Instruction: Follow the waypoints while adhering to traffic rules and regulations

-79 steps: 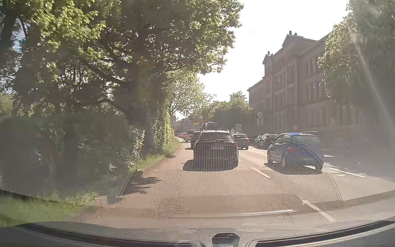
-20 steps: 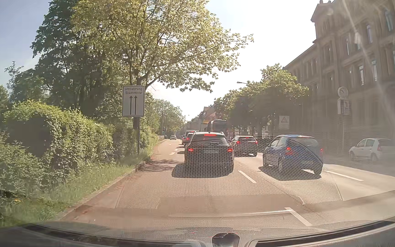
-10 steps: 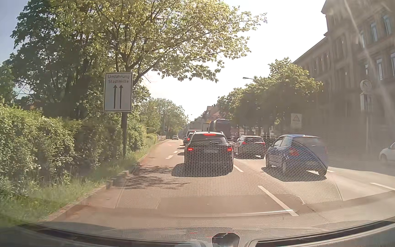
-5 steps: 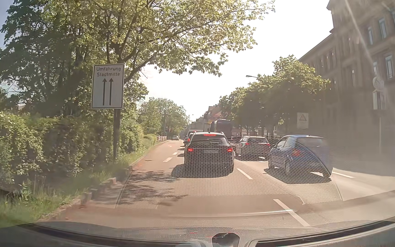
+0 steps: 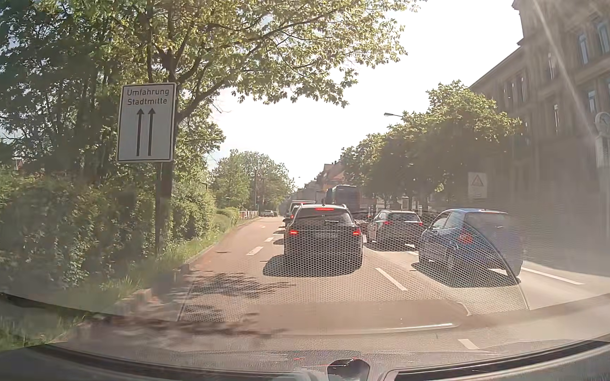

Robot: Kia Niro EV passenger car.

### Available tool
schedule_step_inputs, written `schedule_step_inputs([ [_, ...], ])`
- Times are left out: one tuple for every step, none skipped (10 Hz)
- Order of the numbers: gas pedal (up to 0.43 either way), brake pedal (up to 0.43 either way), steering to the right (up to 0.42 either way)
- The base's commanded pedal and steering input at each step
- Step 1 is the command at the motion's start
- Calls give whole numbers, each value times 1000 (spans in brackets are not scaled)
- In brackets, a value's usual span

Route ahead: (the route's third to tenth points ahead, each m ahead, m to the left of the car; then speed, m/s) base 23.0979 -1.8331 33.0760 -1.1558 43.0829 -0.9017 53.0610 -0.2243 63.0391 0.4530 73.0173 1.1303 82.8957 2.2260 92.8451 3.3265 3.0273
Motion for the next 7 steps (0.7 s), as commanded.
schedule_step_inputs([
  [0,0,-5],
  [0,0,-5],
  [0,0,-5],
  [0,0,-6],
  [0,0,-5],
  [0,0,-5],
  [0,0,-5],
])
